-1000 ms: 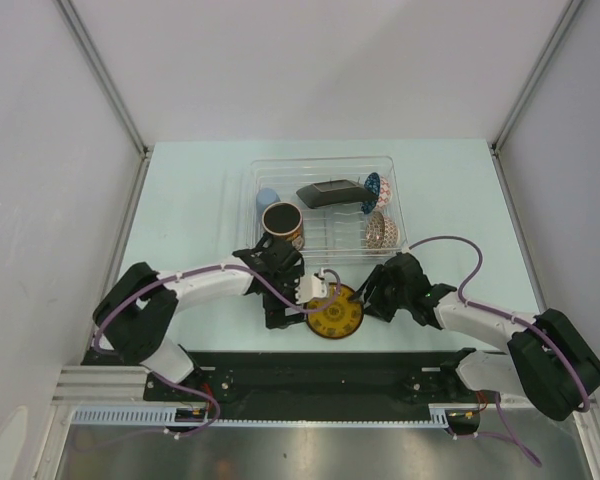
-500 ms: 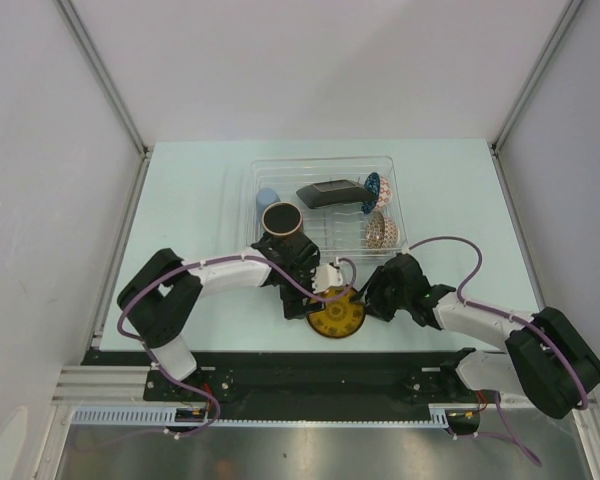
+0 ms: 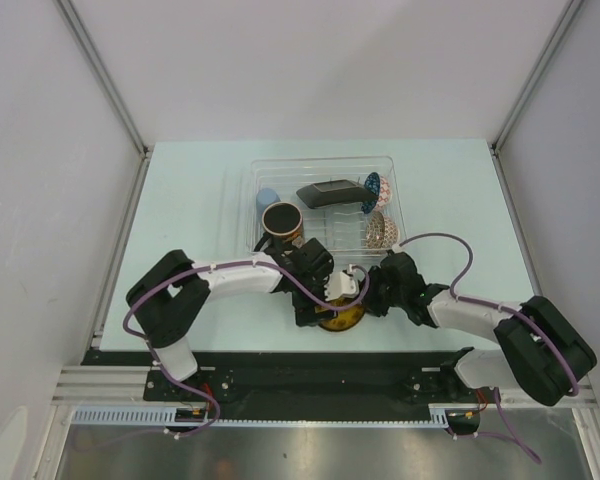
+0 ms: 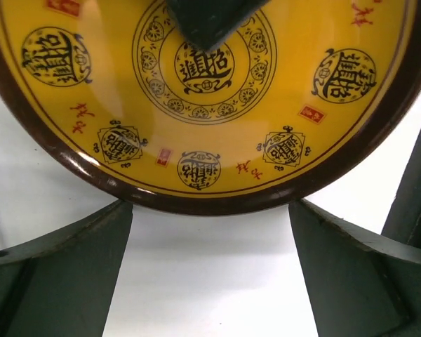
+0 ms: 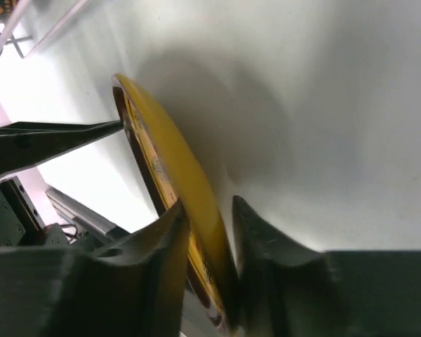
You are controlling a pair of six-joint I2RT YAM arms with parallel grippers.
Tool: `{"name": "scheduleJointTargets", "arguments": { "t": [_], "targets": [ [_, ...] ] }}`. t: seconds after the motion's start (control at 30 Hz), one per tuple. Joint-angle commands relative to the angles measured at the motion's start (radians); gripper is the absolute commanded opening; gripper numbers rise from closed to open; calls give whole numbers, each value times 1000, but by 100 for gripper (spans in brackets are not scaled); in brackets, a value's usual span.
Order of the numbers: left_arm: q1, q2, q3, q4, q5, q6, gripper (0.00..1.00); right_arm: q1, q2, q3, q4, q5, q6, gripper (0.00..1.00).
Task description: Load the mixed dishes into the dish rack
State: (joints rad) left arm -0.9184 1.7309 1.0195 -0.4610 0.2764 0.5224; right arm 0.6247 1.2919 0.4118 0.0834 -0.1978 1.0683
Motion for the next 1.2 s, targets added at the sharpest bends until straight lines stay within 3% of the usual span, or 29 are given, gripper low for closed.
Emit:
{"name": "scheduleJointTargets", "arguments": {
  "t": [0.0,0.07,0.27,0.37,0.53,0.67,0.77,0.8,0.87,0.9,1.0,1.17],
  "targets": [
    [-11,-5,48,104,70,-64,98,17,-35,30,67,-38,-21,16],
    [-11,-17,45,104,66,-68,98,17,-48,32,49,-32,-31,0],
    [10,-178,34,52,7,-96,98,17,-140,45,-43,-2,-105,0],
    [94,-306,92,-48,52,-162,98,12,-215,71,-109,-24,-200,0],
    [378,-525,215,-226,235,-200,99,6,-302,211,-226,-120,-440,0],
    [591,-660,287,-399,317,-83,100,67,-383,392,-364,-14,-750,0],
    [812,-726,304,-433,403,-41,100,174,-472,444,-302,147,-1121,0],
    [858,-735,303,-436,429,-41,100,206,-486,443,-221,181,-1363,0],
    [999,-742,286,-429,516,-59,100,251,-484,444,-144,254,-1599,0],
    [1042,-738,280,-426,552,-68,100,254,-453,447,-95,256,-1850,0],
    [1185,-709,246,-398,645,-117,100,207,-316,536,-75,311,-2044,0],
    [1344,-645,214,-338,721,-185,100,91,-204,575,-93,207,-2334,0]
  ]
}}
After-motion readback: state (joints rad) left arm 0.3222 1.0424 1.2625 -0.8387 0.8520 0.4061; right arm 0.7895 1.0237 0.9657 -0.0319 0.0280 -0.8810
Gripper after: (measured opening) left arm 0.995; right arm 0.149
